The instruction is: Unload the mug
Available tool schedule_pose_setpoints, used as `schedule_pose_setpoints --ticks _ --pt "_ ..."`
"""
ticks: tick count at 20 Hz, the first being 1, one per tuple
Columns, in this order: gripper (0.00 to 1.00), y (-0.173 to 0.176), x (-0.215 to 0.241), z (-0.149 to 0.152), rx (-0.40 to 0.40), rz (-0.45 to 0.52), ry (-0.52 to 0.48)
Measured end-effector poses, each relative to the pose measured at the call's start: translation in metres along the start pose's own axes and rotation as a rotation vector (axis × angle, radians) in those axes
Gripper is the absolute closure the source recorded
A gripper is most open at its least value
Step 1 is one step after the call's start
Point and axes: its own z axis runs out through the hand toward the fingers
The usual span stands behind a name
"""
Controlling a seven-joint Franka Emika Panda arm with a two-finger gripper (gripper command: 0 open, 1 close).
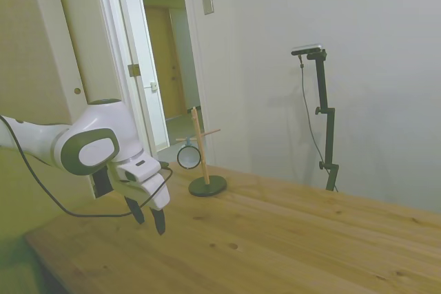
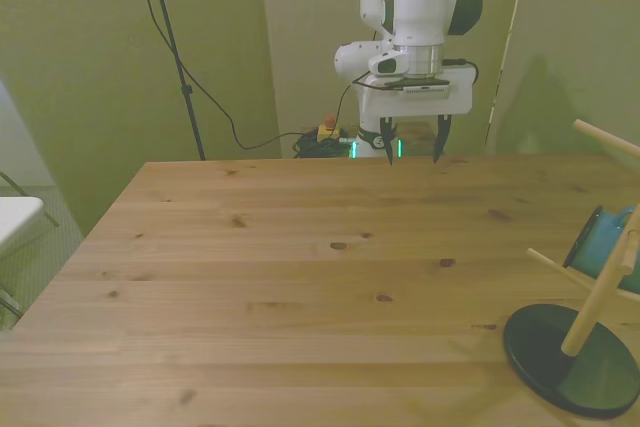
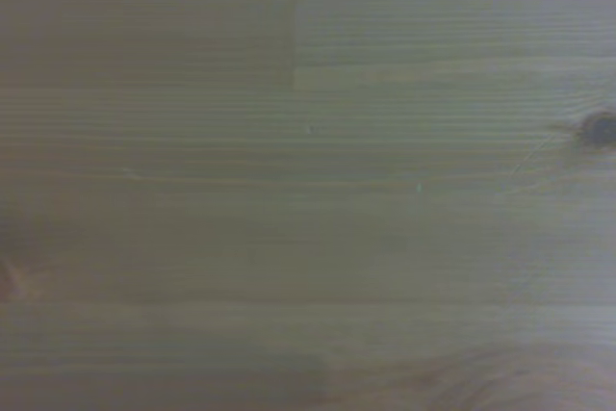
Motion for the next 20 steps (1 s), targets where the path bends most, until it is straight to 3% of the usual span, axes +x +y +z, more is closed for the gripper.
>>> schedule_pose_setpoints --ticks 4,15,20 --pt "0.00 -0.010 0.005 0.001 0.031 -0.043 0.018" --pt "0.00 -0.117 0.046 0.015 0.265 -0.156 0.198" --pt "0.00 -0.161 0.051 0.006 0.360 -0.185 0.241"
